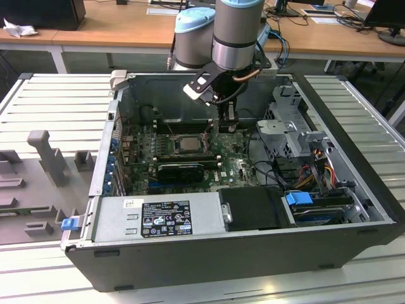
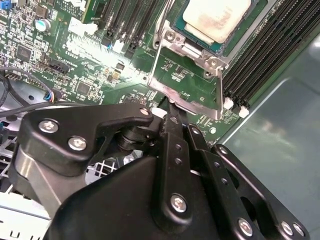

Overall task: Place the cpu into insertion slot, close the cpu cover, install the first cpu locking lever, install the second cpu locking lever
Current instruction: 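Close the cpu cover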

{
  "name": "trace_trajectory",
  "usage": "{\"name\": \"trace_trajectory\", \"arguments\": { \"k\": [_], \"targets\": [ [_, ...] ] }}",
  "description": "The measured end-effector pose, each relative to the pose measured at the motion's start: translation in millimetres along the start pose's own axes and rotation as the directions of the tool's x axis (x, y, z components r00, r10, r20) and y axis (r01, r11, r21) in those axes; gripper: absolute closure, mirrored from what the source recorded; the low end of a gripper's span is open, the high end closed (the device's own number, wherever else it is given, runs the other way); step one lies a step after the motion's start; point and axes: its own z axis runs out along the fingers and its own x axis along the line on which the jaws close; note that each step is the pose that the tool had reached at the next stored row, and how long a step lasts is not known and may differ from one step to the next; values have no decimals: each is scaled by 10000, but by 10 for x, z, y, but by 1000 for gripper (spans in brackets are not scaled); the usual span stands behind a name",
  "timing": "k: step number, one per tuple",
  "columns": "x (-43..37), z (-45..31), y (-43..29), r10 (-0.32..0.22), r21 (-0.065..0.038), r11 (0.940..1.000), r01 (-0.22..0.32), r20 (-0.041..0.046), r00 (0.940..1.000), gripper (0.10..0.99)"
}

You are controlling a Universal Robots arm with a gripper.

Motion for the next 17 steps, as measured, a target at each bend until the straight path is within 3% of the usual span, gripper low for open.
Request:
{"name": "trace_trajectory", "arguments": {
  "k": [7, 17],
  "targets": [
    [-2, -5, -106, 0, 0, 10000, 0, -3, 10000, 980],
    [-2, -7, -155, 0, -1, 10000, 0, -3, 10000, 980]
  ]
}}
